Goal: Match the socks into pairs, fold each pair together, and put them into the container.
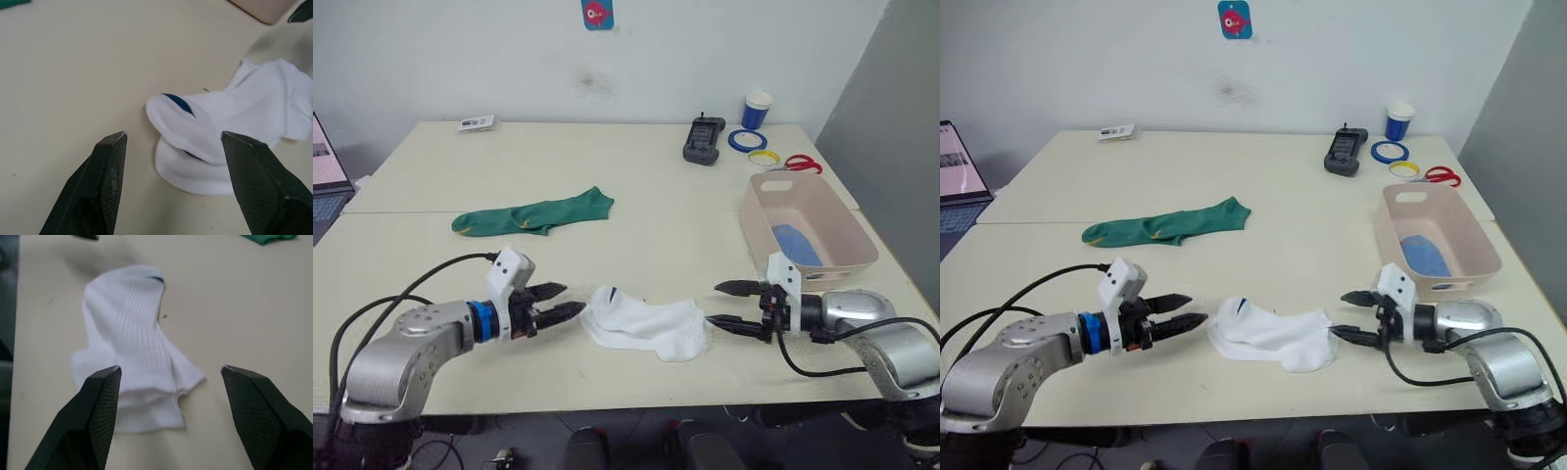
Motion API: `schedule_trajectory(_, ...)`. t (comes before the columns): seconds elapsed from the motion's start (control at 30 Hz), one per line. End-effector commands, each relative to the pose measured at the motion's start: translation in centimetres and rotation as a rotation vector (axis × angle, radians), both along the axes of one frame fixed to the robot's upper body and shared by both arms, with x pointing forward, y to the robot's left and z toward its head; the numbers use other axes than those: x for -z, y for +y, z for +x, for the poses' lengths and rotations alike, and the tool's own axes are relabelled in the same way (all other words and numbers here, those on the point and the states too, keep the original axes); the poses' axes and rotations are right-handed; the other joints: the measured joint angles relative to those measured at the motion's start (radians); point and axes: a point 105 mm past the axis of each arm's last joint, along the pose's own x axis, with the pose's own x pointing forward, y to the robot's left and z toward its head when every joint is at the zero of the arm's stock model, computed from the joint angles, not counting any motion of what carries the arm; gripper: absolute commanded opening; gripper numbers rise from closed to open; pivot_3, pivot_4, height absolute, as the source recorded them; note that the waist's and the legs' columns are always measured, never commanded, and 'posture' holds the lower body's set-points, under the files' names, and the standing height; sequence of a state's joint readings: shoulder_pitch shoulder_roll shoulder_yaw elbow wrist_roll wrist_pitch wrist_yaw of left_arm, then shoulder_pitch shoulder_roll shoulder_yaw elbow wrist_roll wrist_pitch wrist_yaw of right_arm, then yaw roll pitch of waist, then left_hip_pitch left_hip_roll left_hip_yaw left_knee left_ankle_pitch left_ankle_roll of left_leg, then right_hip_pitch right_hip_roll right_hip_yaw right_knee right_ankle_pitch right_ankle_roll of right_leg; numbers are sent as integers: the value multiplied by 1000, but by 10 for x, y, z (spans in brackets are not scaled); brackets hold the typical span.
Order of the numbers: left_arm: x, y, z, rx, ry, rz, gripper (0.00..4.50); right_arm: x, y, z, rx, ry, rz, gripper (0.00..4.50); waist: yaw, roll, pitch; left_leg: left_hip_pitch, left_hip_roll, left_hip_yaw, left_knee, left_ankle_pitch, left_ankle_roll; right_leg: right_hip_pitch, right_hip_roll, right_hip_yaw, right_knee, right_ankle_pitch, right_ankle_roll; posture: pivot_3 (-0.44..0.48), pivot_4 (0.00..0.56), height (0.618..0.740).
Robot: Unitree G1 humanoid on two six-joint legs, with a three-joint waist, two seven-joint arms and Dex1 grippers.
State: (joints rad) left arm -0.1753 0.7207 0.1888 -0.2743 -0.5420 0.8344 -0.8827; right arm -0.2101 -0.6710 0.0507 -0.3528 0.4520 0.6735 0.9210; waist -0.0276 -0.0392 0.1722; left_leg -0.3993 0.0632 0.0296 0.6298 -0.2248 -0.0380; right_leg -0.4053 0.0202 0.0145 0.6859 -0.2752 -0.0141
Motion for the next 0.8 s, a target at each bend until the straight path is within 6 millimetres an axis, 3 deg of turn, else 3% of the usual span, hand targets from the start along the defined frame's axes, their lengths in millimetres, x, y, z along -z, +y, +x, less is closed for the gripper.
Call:
schedule_trajectory(0.03,1,-4,20,21,-40,13,3183,-3,4,0,164,94,67,3552,1,0,0,0,0,0,0,0,0,0,0,0,0,0,0,0,150,740)
schedule_trajectory(0.17,11,-19,35,74,-41,21,3183,1,12,-10,207,178,77,3552,2,0,0,-1,-1,1,0,0,0,0,-1,1,-2,0,0,0,150,740)
schedule_trajectory(0.4,31,-41,40,195,-35,67,3183,7,20,-15,212,163,0,3552,-2,0,0,-2,-1,2,0,0,0,0,0,0,-3,0,0,0,150,740)
schedule_trajectory(0.5,33,-47,37,238,-27,70,3223,4,24,-15,205,159,15,2949,-2,0,0,-2,0,2,0,0,0,0,1,0,-3,0,0,0,150,740)
schedule_trajectory(0.73,33,-48,35,258,-29,69,974,5,27,-15,212,181,8,394,-2,0,0,-2,0,2,0,0,0,0,2,0,-3,0,1,0,150,740)
schedule_trajectory(0.8,32,-47,34,259,-30,66,323,5,28,-14,214,182,7,0,-2,0,0,-2,0,2,0,0,0,0,2,0,-3,0,1,0,150,740)
